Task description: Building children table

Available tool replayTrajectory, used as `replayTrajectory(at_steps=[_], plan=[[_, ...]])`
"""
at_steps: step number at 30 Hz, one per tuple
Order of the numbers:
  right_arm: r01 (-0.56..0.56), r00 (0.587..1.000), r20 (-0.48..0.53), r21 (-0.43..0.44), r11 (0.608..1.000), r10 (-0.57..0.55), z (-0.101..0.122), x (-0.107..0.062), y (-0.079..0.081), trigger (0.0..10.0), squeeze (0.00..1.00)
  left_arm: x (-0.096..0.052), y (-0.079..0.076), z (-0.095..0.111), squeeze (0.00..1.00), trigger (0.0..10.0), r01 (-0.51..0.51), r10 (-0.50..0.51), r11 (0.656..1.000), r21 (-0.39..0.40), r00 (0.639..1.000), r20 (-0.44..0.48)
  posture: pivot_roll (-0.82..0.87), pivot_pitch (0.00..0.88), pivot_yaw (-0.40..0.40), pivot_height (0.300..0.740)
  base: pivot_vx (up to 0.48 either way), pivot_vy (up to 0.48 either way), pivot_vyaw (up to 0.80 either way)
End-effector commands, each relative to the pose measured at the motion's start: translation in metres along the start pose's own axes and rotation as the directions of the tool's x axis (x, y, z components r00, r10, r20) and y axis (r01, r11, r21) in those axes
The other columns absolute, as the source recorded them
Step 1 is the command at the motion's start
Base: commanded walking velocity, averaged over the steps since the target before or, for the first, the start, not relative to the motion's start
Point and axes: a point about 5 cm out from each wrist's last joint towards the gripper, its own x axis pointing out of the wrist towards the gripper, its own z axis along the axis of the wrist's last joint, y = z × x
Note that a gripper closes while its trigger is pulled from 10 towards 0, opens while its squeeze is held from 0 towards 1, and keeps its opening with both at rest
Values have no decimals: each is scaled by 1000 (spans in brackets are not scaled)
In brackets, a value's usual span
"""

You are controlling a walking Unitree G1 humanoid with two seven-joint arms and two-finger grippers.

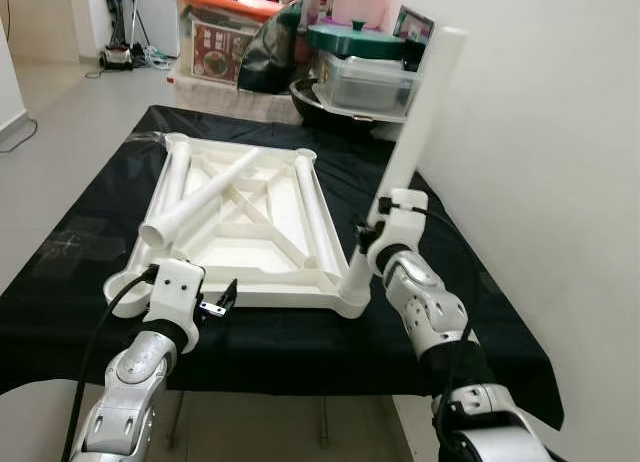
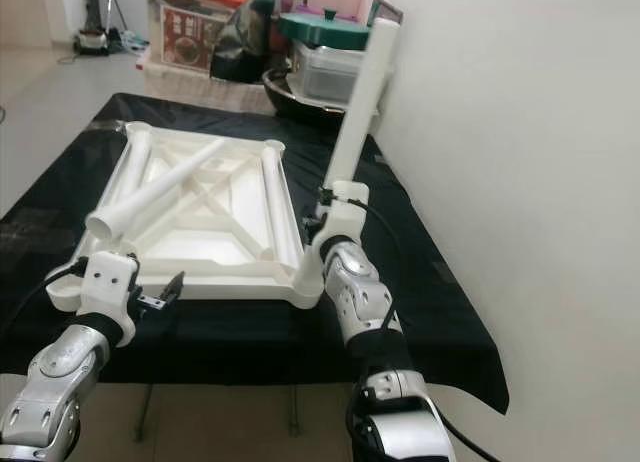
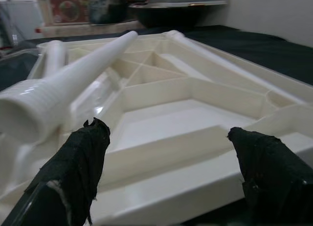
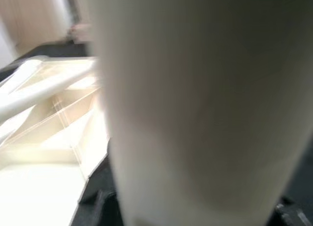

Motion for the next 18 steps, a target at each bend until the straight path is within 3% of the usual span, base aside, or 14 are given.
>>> replayTrajectory(at_steps=[1, 3, 4, 5, 7, 8, 10, 11, 13, 15, 18], plan=[[-146, 989, -31, -29, 989, 145, -8, -6, 20, 10000, 694, 1, -4, 0, 0, 10000, 21, -21, 1000, 5, 1000, -1, 189, 0, -228, 740, 0, 0, 0], [-209, 978, -2, -32, 977, 209, -4, -8, 28, 10000, 694, 1, -4, 0, 0, 10000, 21, -21, 1000, 5, 1000, -1, 189, 0, -228, 740, 0, 0, 0], [-235, 972, 5, -21, 972, 235, -3, -7, 31, 10000, 1000, 2, -4, 0, 0, 10000, 21, -21, 1000, 5, 1000, -1, 188, 0, -225, 740, 0, 0, 0], [-292, 956, 12, -20, 956, 292, 1, -6, 36, 10000, 969, 2, -4, 0, 0, 10000, 22, -22, 1000, 5, 1000, -1, 190, 0, -225, 740, 0, 0, 0], [-292, 956, 12, -20, 956, 292, 1, -6, 36, 10000, 969, 2, -4, 0, 0, 10000, 22, -22, 1000, 5, 1000, -1, 190, 0, -225, 740, 0, 0, 0], [-376, 926, 25, -10, 927, 376, 6, -7, 42, 10000, 0, 2, -4, 1, 0, 10000, 22, -22, 1000, 6, 1000, 0, 190, 0, -225, 740, 0, 0, 0], [-583, 811, 62, -14, 813, 582, 18, -17, 54, 10000, 0, 3, -4, 1, 0, 10000, 21, -21, 1000, 4, 1000, 1, 188, 0, -224, 740, 0, 0, 0], [-583, 811, 62, -14, 813, 582, 18, -17, 54, 10000, 0, 3, -4, 1, 0, 10000, 21, -21, 1000, 4, 1000, 1, 188, 0, -224, 740, 0, 0, 0], [-708, 702, 52, -57, 704, 710, 21, -29, 59, 10000, 0, 3, -4, 1, 0, 10000, 20, -20, 1000, 2, 1000, 3, 186, 0, -229, 740, 0, 0, 0], [-745, 662, 32, -85, 662, 749, 20, -33, 60, 10000, 0, 3, -5, 1, 0, 10000, 20, -20, 1000, 1, 1000, 4, 186, 0, -229, 740, 0, 0, 0], [-758, 648, 22, -87, 647, 762, 18, -33, 60, 10000, 0, 3, -5, 1, 0, 10000, 19, -19, 1000, 0, 1000, 5, 187, 0, -233, 740, 0, 0, 0]])
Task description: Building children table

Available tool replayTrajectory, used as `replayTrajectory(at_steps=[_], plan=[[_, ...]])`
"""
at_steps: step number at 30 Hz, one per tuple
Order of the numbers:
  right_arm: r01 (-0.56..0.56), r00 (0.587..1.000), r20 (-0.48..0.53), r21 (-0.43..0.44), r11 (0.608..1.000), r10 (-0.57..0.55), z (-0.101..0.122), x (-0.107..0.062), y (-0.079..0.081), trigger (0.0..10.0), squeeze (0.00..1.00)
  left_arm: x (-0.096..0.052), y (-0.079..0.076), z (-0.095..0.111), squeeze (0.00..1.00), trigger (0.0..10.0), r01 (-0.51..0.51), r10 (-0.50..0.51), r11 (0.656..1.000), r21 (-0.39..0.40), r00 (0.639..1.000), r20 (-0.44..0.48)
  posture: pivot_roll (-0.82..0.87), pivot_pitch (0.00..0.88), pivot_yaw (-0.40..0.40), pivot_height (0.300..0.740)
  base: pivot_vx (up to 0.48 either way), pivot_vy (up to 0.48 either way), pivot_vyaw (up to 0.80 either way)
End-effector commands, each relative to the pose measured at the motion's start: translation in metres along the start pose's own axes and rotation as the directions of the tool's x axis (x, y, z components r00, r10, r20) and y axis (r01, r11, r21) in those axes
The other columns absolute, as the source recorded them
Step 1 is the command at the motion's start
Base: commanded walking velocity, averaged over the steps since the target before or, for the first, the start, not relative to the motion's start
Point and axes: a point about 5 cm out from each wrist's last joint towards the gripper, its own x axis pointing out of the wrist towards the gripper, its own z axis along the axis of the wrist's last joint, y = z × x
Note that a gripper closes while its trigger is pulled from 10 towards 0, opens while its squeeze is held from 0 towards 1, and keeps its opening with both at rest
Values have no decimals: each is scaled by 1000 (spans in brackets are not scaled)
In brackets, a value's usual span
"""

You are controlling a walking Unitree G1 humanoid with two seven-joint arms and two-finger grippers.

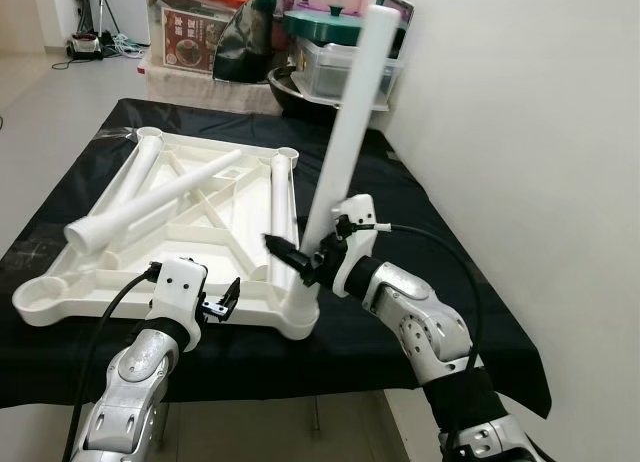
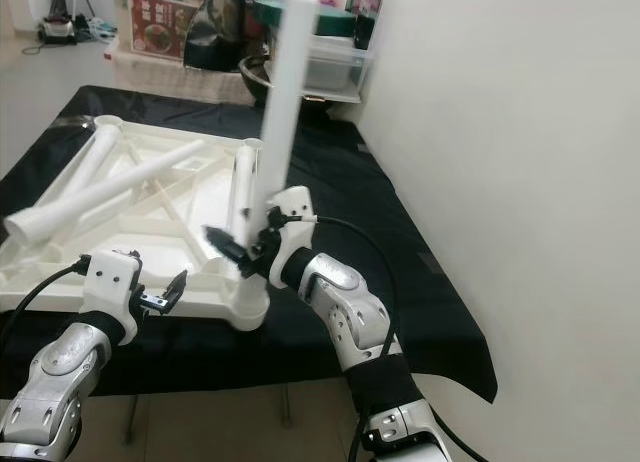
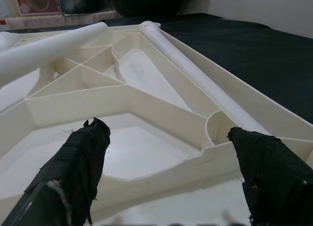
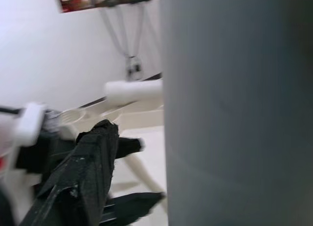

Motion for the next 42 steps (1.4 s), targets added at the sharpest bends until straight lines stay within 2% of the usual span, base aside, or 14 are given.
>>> replayTrajectory(at_steps=[1, 2, 6, 9, 10, 13, 15, 16, 19, 20, 23, 40, 41, 42], plan=[[-30, 999, -25, 10, 1000, 30, -7, 0, 1, 4588, 0, 2, -4, -1, 0, 10000, 11, -11, 1000, -2, 1000, -2, 190, 0, -236, 740, 0, 0, 0], [15, 999, -40, 26, 1000, -14, -11, 1, -5, 0, 0, 2, -4, -1, 0, 10000, 9, -9, 1000, -3, 1000, -1, 192, 0, -238, 740, 0, 0, 0], [167, 984, -67, 51, 985, -163, -18, 4, -20, 0, 0, 1, -4, -1, 0, 10000, 7, -7, 1000, -5, 1000, 0, 194, 0, -241, 740, 0, 0, 0], [621, 779, -173, 76, 780, -603, -33, -11, -60, 0, 0, 1, -4, -1, 0, 10000, 5, -5, 1000, -5, 1000, 1, 195, 0, -240, 740, 0, 0, 0], [804, 585, -230, 36, 593, -778, -43, -28, -76, 0, 0, 1, -4, -1, 0, 10000, 5, -5, 1000, -5, 1000, 1, 195, 0, -240, 740, 0, 0, 0], [814, 563, -213, -19, 580, -798, -43, -31, -75, 0, 0, 1, -4, -1, 0, 10000, 5, -5, 1000, -5, 1000, 1, 195, 0, -240, 740, 0, 0, 0], [793, 591, -208, -30, 609, -779, -44, -28, -68, 1255, 0, 1, -4, -1, 0, 10000, 5, -5, 1000, -4, 1000, 0, 195, 0, -236, 740, 0, 0, 0], [745, 651, -189, -33, 667, -736, -42, -22, -56, 10000, 0, 1, -3, -1, 0, 10000, 6, -6, 1000, -4, 1000, 0, 192, 0, -234, 740, 0, 0, 0], [627, 771, -150, 14, 779, -619, -37, -10, -35, 10000, 0, 1, -3, -1, 0, 10000, 7, -7, 1000, -3, 1000, 0, 190, 0, -232, 740, 0, 0, 0], [584, 807, -127, 27, 811, -577, -34, -6, -29, 10000, 1000, 1, -3, -1, 0, 10000, 7, -7, 1000, -3, 1000, 0, 189, 0, -231, 740, 0, 0, 0], [480, 876, -90, 53, 876, -475, -27, 1, -22, 10000, 0, 1, -2, 0, 0, 10000, 7, -7, 1000, -2, 1000, 0, 192, 0, -231, 740, 0, 0, 0], [-110, 993, -37, -23, 994, 110, -4, -1, 11, 10000, 0, 3, -2, 0, 0, 10000, 5, -5, 1000, -2, 1000, 2, 197, 0, -241, 740, 0, 0, 0], [-49, 998, -40, -16, 999, 49, -7, 2, 3, 0, 0, 3, -2, 0, 0, 10000, 3, -3, 1000, -3, 1000, 2, 201, 0, -243, 740, 0, 0, 0], [46, 998, -32, 0, 999, -46, -8, 6, -6, 0, 0, 3, -2, 0, 0, 10000, 2, -2, 1000, -2, 1000, 2, 201, 0, -243, 740, 0, 0, 0]])
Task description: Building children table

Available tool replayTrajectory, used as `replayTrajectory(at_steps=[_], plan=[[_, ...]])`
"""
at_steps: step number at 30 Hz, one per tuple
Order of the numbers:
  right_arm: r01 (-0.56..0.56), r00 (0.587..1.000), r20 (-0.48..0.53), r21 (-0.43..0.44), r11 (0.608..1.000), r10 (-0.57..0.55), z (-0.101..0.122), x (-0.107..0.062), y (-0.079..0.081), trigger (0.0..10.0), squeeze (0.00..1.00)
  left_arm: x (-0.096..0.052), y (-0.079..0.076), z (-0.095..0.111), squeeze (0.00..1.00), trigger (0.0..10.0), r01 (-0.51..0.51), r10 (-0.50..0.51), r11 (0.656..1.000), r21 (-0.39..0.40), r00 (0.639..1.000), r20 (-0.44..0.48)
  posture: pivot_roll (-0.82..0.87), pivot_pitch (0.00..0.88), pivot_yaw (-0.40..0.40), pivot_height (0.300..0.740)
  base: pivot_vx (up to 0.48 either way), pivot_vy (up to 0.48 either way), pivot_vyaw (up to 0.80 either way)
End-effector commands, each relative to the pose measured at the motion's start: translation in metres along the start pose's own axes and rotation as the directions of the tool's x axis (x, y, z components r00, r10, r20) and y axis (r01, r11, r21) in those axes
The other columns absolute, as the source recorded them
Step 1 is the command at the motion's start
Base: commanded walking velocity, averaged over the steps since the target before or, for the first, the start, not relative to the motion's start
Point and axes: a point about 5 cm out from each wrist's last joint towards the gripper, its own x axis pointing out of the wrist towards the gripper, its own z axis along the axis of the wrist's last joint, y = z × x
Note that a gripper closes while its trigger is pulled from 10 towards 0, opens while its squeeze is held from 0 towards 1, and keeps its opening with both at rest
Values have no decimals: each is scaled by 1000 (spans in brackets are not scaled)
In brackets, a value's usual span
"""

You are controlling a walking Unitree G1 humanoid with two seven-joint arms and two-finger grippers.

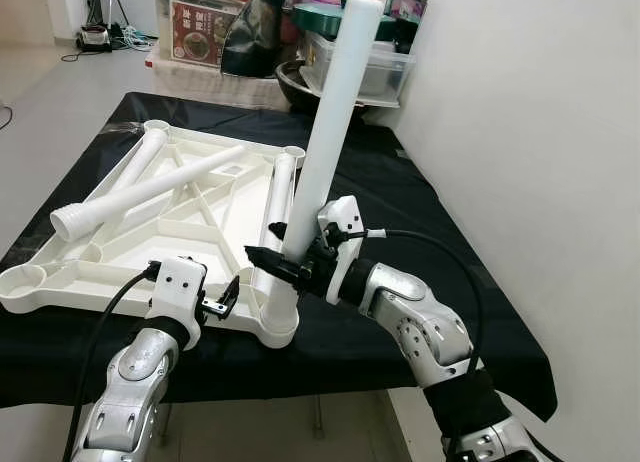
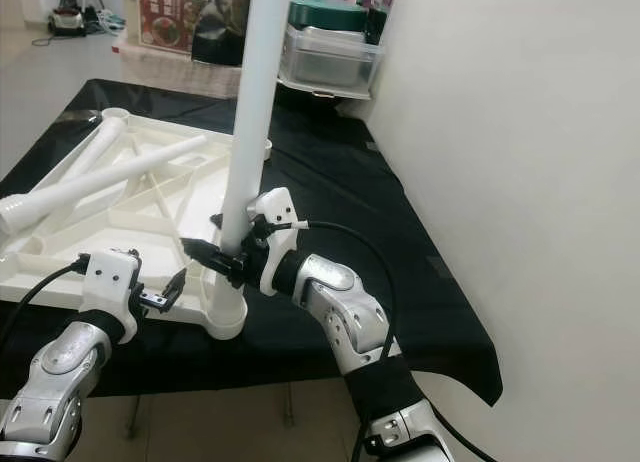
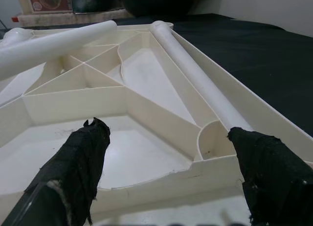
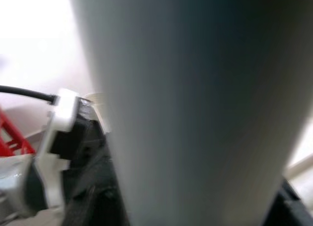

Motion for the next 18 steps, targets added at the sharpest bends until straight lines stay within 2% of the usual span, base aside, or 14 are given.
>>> replayTrajectory(at_steps=[1, 2, 5, 6, 7, 9, 10, 11, 12, 13, 14, 15, 16, 18], plan=[[258, 966, -26, 51, 965, -257, -7, -1, -26, 0, 0, 2, -3, -1, 0, 10000, 10, -10, 1000, 0, 1000, -3, 199, 0, -238, 740, 0, 0, 0], [382, 924, -43, 83, 920, -380, -9, -1, -36, 0, 0, 1, -2, -1, 0, 10000, 9, -9, 1000, 0, 1000, -3, 195, 0, -236, 740, 0, 0, 0], [382, 924, -43, 83, 920, -380, -9, -1, -36, 0, 0, 1, -2, -1, 0, 10000, 9, -9, 1000, 0, 1000, -3, 195, 0, -236, 740, 0, 0, 0], [775, 630, -155, 66, 628, -761, -29, -27, -67, 0, 0, 1, -2, -1, 0, 10000, 11, -11, 1000, -1, 1000, -1, 186, 0, -231, 740, 0, 0, 0], [860, 508, -180, 49, 508, -843, -37, -39, -72, 0, 0, 1, -3, -1, 0, 10000, 12, -12, 1000, -2, 1000, -1, 190, 0, -234, 740, 0, 0, 0], [860, 508, -180, 49, 508, -843, -37, -39, -72, 0, 0, 1, -3, -1, 0, 10000, 12, -12, 1000, -2, 1000, -1, 190, 0, -234, 740, 0, 0, 0], [885, 463, -189, 38, 465, -866, -42, -46, -71, 0, 0, 1, -3, -1, 0, 10000, 13, -13, 1000, -2, 1000, -2, 191, 0, -235, 740, 0, 0, 0], [885, 463, -189, 38, 465, -866, -42, -46, -71, 0, 0, 1, -3, -1, 0, 10000, 13, -13, 1000, -2, 1000, -2, 191, 0, -235, 740, 0, 0, 0], [837, 544, -162, 31, 547, -823, -41, -38, -60, 10000, 0, 1, -3, -2, 0, 10000, 14, -14, 1000, -1, 1000, -4, 194, 0, -236, 740, 0, 0, 0], [771, 635, -131, 44, 636, -761, -37, -30, -49, 10000, 0, 1, -4, -2, 0, 10000, 16, -16, 1000, 0, 1000, -5, 194, 0, -236, 740, 0, 0, 0], [702, 712, -72, 53, 710, -699, -30, -25, -41, 10000, 518, 1, -4, -3, 0, 10000, 18, -18, 1000, 1, 1000, -8, 184, 0, -232, 740, 0, 0, 0], [702, 712, -72, 53, 710, -699, -30, -25, -41, 10000, 518, 1, -4, -3, 0, 10000, 18, -18, 1000, 1, 1000, -8, 184, 0, -232, 740, 0, 0, 0], [639, 769, -44, 70, 766, -637, -26, -20, -36, 10000, 1000, 1, -4, -4, 0, 10000, 21, -21, 1000, 3, 1000, -11, 181, 0, -229, 740, 0, 0, 0], [639, 769, -44, 70, 766, -637, -26, -20, -36, 10000, 1000, 1, -4, -4, 0, 10000, 21, -21, 1000, 3, 1000, -11, 181, 0, -229, 740, 0, 0, 0]])
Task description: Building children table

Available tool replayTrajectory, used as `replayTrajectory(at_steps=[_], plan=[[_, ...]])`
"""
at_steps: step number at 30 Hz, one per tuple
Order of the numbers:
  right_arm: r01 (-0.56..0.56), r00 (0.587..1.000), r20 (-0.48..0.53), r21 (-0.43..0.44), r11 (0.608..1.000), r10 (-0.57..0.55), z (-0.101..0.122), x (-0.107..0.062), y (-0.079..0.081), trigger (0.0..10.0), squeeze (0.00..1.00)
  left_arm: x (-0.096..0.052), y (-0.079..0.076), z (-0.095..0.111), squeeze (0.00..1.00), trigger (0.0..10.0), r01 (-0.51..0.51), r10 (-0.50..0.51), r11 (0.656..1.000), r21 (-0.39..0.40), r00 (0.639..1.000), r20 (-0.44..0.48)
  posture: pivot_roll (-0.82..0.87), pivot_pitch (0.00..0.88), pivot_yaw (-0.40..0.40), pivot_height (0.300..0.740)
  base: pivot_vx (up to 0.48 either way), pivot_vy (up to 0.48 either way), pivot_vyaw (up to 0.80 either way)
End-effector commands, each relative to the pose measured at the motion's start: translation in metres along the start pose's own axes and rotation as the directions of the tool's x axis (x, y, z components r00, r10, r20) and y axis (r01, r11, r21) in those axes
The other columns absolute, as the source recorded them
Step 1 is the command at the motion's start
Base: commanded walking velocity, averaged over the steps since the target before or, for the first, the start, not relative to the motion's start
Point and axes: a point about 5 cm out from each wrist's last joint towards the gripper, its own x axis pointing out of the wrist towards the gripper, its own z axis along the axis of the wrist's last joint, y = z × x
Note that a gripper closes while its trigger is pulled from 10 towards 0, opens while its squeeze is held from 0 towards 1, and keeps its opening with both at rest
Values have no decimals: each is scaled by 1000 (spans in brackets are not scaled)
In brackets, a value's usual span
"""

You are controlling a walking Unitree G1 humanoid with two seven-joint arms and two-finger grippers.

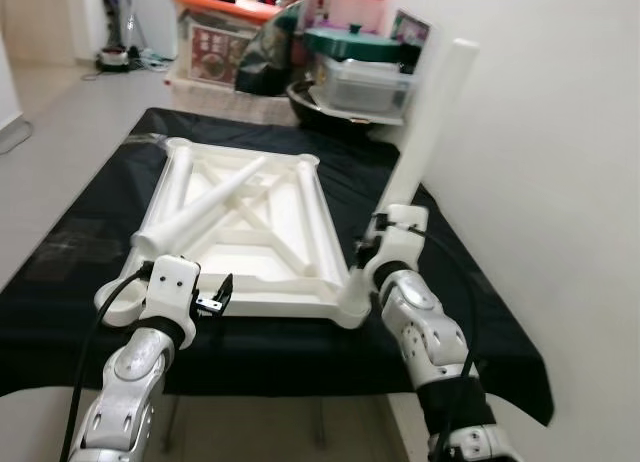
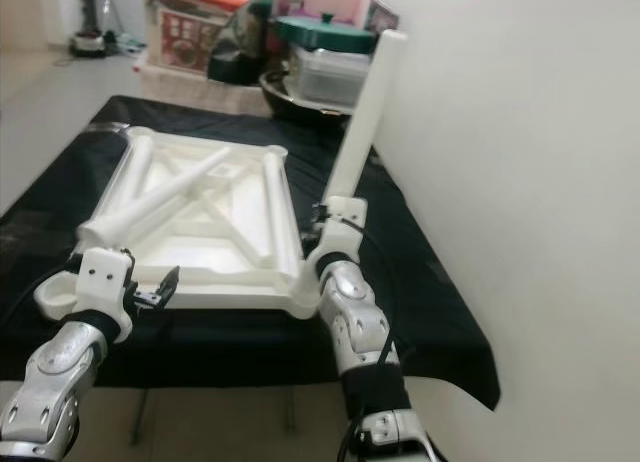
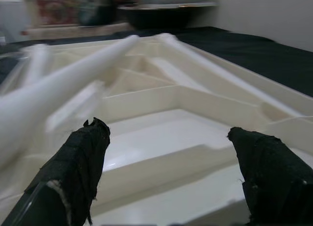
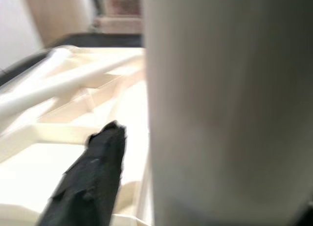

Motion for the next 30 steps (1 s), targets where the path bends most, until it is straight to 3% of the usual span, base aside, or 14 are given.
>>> replayTrajectory(at_steps=[1, 5, 6, 10, 13, 14, 15, 17, 18, 19, 21, 25, 29, 30], plan=[[-71, 997, 2, 12, 997, 71, 2, 1, 7, 10000, 1000, 1, -4, -3, 0, 10000, 22, -22, 1000, 4, 1000, -12, 181, 0, -229, 740, 0, 0, 0], [-177, 984, 8, 3, 984, 177, 6, 4, 15, 10000, 1000, 1, -5, -3, 0, 10000, 26, -26, 1000, 6, 1000, -11, 181, 0, -226, 740, 0, 0, 0], [-352, 936, 24, -1, 936, 352, 13, 0, 26, 10000, 0, 1, -5, -3, 0, 10000, 25, -25, 1000, 4, 1000, -10, 184, 0, -224, 740, 0, 0, 0], [-730, 681, -24, -91, 677, 732, 18, -25, 49, 10000, 0, 2, -5, -3, 0, 10000, 21, -21, 1000, 3, 1000, -7, 184, 0, -225, 740, 0, 0, 0], [-763, 646, -60, -89, 640, 761, 10, -28, 50, 2118, 0, 2, -5, -2, 0, 10000, 18, -18, 1000, 3, 1000, -6, 191, 0, -230, 740, 0, 0, 0], [-763, 646, -60, -89, 640, 761, 10, -28, 50, 2118, 0, 2, -5, -2, 0, 10000, 18, -18, 1000, 3, 1000, -6, 191, 0, -230, 740, 0, 0, 0], [-753, 658, -62, -83, 653, 751, 8, -26, 49, 0, 0, 2, -5, -2, 0, 10000, 17, -17, 1000, 3, 1000, -6, 193, 0, -232, 740, 0, 0, 0], [-737, 675, -62, -80, 671, 735, 7, -23, 47, 0, 0, 2, -4, -2, 0, 10000, 17, -17, 1000, 3, 1000, -5, 193, 0, -232, 740, 0, 0, 0], [-601, 799, -69, -61, 797, 597, 4, -9, 36, 0, 0, 2, -4, -2, 0, 10000, 16, -16, 1000, 3, 1000, -5, 192, 0, -228, 740, 0, 0, 0], [-601, 799, -69, -61, 797, 597, 4, -9, 36, 0, 0, 2, -4, -2, 0, 10000, 16, -16, 1000, 3, 1000, -5, 192, 0, -228, 740, 0, 0, 0], [-331, 940, -92, -15, 943, 329, -4, 9, 16, 0, 0, 2, -4, -2, 0, 10000, 14, -14, 1000, 3, 1000, -4, 192, 0, -228, 740, 0, 0, 0], [103, 987, -127, 13, 995, -100, -13, 12, -24, 0, 0, 2, -3, -1, 0, 10000, 14, -14, 1000, 4, 1000, -3, 189, 0, -224, 740, 0, 0, 0], [232, 961, -162, 35, 972, -223, -19, 5, -37, 0, 0, 2, -2, -1, 0, 10000, 13, -13, 1000, 5, 1000, -3, 186, 0, -219, 740, 0, 0, 0], [183, 971, -160, 19, 983, -178, -18, 4, -29, 10000, 0, 2, -1, -1, 0, 10000, 13, -13, 1000, 5, 1000, -3, 184, 0, -216, 740, 0, 0, 0]])
